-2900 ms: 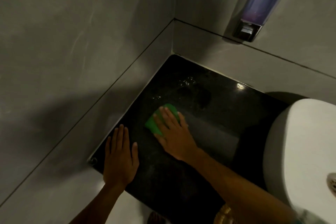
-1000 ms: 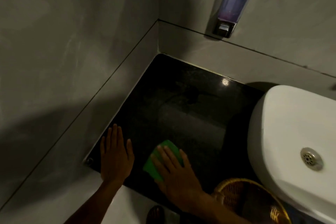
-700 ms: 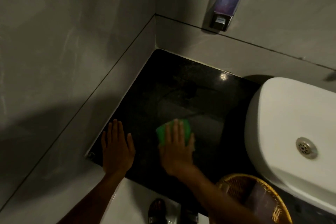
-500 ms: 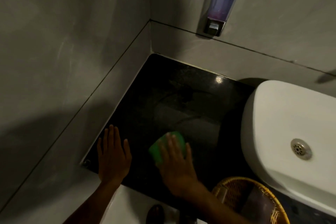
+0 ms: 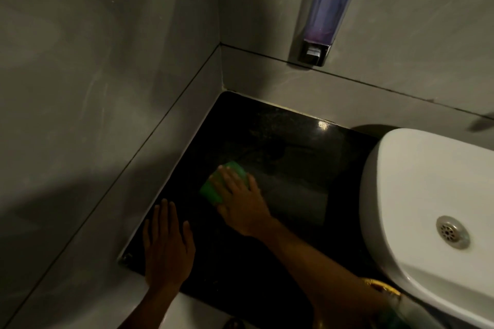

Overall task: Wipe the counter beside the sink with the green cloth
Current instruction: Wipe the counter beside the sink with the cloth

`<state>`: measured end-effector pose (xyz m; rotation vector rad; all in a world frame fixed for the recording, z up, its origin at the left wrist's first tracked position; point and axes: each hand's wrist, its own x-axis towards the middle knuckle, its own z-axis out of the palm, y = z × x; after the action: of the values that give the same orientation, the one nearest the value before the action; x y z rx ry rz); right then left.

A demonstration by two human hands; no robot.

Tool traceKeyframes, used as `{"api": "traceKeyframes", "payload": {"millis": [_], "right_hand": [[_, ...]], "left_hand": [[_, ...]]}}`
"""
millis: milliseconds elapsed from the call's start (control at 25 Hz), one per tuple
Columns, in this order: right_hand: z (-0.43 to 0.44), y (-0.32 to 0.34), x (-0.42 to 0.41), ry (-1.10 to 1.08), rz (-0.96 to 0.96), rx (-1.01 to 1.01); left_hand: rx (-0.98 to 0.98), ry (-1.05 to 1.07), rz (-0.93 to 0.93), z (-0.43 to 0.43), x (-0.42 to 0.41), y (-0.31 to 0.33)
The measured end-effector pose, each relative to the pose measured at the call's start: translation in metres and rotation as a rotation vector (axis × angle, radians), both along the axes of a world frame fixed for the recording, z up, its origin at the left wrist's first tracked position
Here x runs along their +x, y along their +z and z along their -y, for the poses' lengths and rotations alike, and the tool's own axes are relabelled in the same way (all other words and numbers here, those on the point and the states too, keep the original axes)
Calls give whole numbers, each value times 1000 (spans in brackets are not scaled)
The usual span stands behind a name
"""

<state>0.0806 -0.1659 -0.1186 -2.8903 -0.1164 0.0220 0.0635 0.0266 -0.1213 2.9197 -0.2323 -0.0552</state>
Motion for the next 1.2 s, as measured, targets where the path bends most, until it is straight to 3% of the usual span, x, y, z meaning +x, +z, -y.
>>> {"api": "traceKeyframes", "payload": {"millis": [200, 320, 360, 440, 520, 560, 680, 800, 960, 1120, 1200], "right_hand": [[161, 8, 28, -706, -72, 12], [150, 10, 52, -856, -6, 41], [123, 8, 67, -749, 7, 75], [60, 2, 88, -253, -12, 78], [34, -5, 106, 105, -91, -36], [51, -3, 128, 90, -51, -67], [100, 8, 192, -259, -58, -63], [71, 11, 198, -276, -99, 11], [-10, 4, 91, -103, -99, 4], [-81, 19, -79, 138, -111, 71], [-94, 10, -142, 278, -139, 26]], "left_hand": [[12, 18, -8, 1, 3, -2], [-4, 29, -28, 1, 2, -3], [-1, 26, -24, 2, 2, -3], [10, 30, -28, 2, 3, -3], [11, 40, -14, 0, 4, -5], [3, 41, -10, 0, 4, -8], [-24, 41, -10, 0, 6, -11], [-35, 27, -2, -2, 5, -13], [-130, 35, -31, -1, 5, -1], [-506, 42, -58, -34, -43, 15], [-402, -42, -68, -58, -57, 2]]}}
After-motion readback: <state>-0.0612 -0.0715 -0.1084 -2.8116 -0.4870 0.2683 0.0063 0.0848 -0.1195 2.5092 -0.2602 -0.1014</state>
